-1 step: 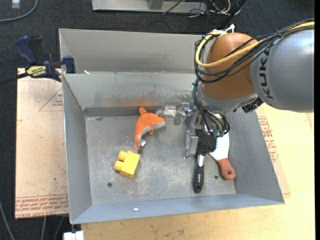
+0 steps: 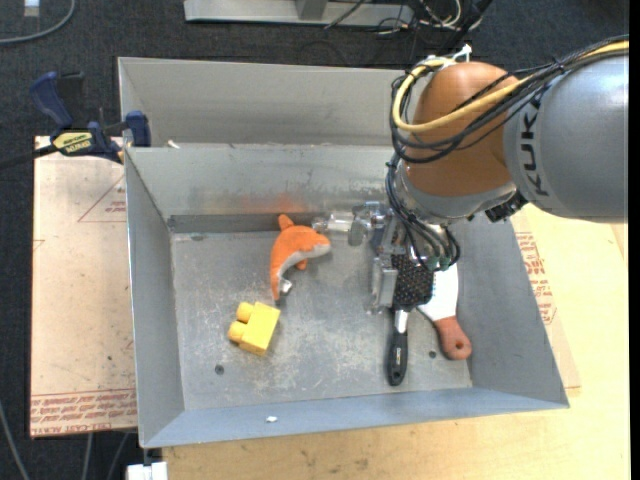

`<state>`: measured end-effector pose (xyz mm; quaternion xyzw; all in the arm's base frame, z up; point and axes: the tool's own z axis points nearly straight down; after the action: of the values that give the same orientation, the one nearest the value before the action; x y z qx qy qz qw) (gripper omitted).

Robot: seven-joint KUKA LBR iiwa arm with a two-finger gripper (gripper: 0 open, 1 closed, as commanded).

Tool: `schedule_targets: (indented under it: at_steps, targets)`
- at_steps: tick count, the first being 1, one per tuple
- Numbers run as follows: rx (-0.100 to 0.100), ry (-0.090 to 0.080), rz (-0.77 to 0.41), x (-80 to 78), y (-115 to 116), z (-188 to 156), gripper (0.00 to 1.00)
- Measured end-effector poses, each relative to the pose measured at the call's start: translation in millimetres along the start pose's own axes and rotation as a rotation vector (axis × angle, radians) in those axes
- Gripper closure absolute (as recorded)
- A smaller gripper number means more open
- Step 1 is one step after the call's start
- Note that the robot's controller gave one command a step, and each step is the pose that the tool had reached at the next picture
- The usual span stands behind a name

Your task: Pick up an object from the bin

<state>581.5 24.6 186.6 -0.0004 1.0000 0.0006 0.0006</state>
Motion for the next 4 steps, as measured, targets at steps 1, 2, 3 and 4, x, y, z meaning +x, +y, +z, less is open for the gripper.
schedule_targets:
  at_steps: [1,2,3,4]
  targets:
    - [0.001,-0.007,0.060,-3.9,12,22,0.00]
    - [0.000,-0.004,0.024,-25.2,46,66,0.00]
    - [0.000,-0.001,-0.171,-31.9,60,87,0.00]
    - [-0.001,-0.004,-0.012,-50.2,79,91,0.00]
